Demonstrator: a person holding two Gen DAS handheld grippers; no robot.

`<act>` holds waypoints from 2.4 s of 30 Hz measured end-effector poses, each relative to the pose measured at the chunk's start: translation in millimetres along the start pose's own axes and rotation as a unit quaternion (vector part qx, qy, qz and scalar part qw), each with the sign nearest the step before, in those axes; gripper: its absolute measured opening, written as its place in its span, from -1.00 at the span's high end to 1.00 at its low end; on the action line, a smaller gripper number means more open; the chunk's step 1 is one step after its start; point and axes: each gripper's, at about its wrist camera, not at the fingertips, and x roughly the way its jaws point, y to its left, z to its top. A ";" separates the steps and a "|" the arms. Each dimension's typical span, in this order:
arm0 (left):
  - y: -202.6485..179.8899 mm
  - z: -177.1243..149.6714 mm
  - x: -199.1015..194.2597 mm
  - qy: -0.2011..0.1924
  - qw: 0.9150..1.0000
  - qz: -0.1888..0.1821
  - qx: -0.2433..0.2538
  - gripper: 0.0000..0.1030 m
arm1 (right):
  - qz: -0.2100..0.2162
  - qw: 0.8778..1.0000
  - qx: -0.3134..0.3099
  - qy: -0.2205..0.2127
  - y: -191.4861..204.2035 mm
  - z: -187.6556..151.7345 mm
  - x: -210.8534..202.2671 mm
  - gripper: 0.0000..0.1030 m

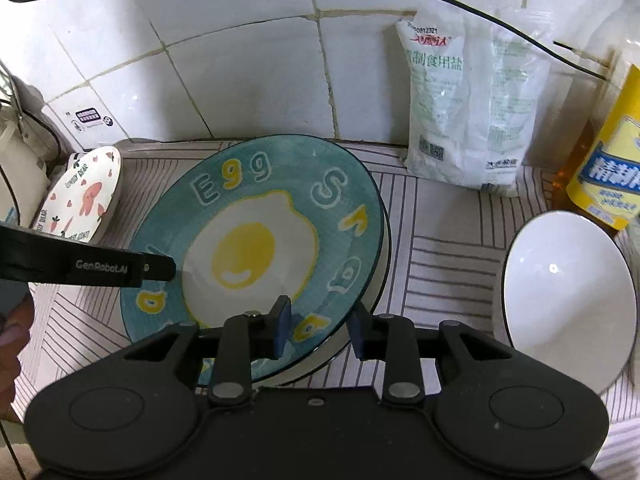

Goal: Organize plates and bowls
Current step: 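Carry the egg plate and lean it against the white plate, then open the right gripper and move it to the pink bunny plate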

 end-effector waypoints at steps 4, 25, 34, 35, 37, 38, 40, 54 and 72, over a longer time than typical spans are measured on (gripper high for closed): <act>0.1 -1.1 -2.1 -0.004 1.000 0.001 0.016 0.39 | -0.010 1.000 0.014 -0.011 2.1 -5.1 -1.3 0.31; 11.1 -7.7 -6.6 -0.007 0.998 -0.034 0.050 0.54 | -0.104 0.993 0.025 -0.051 31.7 -16.6 0.3 0.17; 9.9 -14.1 -16.9 -0.015 0.997 -0.040 0.061 0.55 | -0.159 0.986 -0.004 -0.045 42.0 -29.1 4.6 0.27; 11.6 -16.4 -22.5 -0.019 0.997 -0.043 0.062 0.55 | -0.160 0.986 0.002 -0.050 42.0 -30.4 0.5 0.27; 15.4 -22.4 -34.1 -0.026 0.996 -0.045 0.067 0.55 | -0.147 0.986 0.019 -0.071 42.8 -35.5 -12.5 0.26; 18.3 -25.2 -40.1 -0.028 0.996 -0.044 0.068 0.55 | -0.133 0.987 0.029 -0.083 42.3 -38.9 -21.0 0.25; 25.6 -32.9 -53.6 -0.034 0.996 -0.046 0.069 0.55 | -0.111 0.987 0.037 -0.109 44.9 -46.7 -37.8 0.23; 115.9 -80.5 -120.0 -0.081 0.994 -0.013 0.068 0.36 | 0.024 0.973 -0.012 -0.230 124.5 -85.3 -102.5 0.11; 232.1 -108.2 -116.2 -0.107 0.994 -0.002 -0.002 -0.22 | 0.113 0.962 -0.036 -0.245 218.2 -94.4 -74.5 -0.54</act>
